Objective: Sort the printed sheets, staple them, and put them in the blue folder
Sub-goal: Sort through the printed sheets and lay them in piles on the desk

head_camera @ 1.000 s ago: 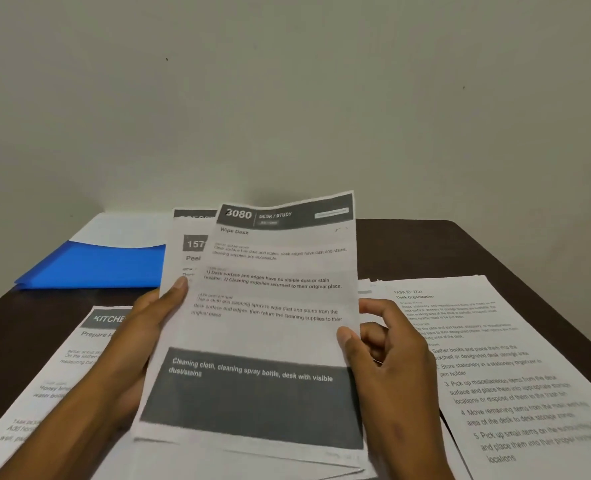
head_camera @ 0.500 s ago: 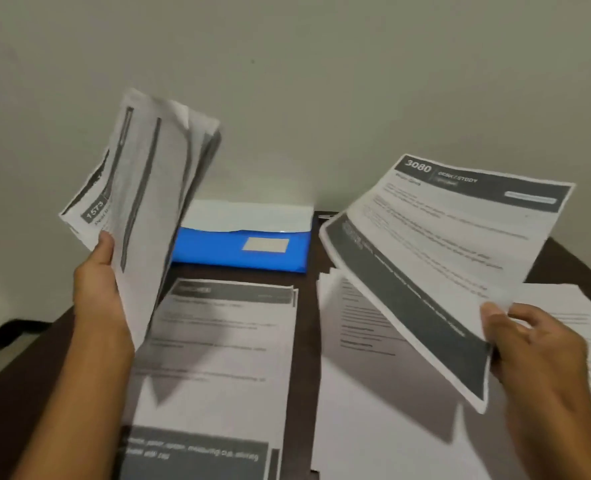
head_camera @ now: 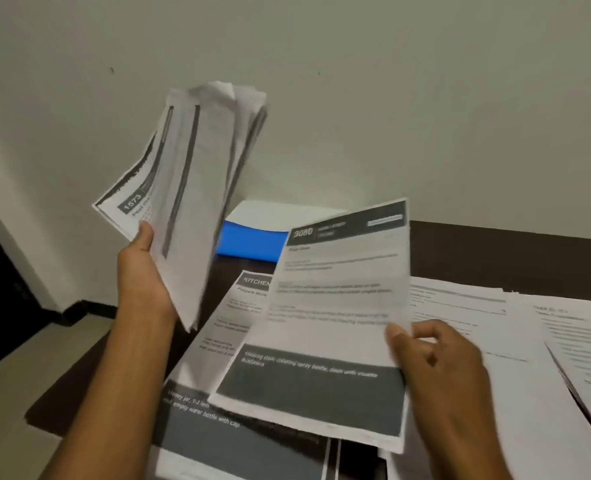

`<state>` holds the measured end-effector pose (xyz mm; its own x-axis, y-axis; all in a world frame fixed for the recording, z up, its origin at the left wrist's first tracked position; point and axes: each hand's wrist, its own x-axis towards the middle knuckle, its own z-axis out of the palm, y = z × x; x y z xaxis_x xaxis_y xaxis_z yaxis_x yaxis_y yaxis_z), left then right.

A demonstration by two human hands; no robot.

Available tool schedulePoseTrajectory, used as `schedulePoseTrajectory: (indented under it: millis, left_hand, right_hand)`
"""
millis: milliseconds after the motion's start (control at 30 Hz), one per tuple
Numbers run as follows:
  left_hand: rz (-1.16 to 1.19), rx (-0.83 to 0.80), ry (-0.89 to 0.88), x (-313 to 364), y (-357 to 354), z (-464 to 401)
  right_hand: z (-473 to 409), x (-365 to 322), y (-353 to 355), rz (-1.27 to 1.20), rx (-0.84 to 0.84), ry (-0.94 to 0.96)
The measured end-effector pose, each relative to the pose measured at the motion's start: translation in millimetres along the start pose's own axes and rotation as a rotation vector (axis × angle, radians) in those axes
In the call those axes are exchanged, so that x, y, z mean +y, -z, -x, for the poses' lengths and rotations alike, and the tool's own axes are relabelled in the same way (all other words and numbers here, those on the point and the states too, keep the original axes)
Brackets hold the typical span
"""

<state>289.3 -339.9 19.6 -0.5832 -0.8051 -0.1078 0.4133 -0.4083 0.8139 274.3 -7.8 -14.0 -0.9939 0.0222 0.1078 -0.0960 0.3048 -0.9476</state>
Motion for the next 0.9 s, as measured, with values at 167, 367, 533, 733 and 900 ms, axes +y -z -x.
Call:
schedulePoseTrajectory:
  millis: [167,367,533,733,900]
  left_hand:
    - [-0.121,-0.167,0.046,-8,-19,23]
    - [-0.108,-0.231,0.136,-21,-37,36]
    - [-0.161,-0.321,0.194,-38,-51,43]
    - [-0.181,-0.451,0.281,-52,-66,46]
    - [-0.22,-0.586,0.399,-83,-76,67]
  right_hand:
    - [18,-5,-40,0.076,-0.093,0.01]
    - [29,-14,-48,0.237,-0.186,0.035]
    - [31,-18,-37,0.396,-0.222,0.111]
    - [13,-3,37,0.315,-0.11,-0.005]
    - [-13,-6,88,-0.203,-0.202,-0.212]
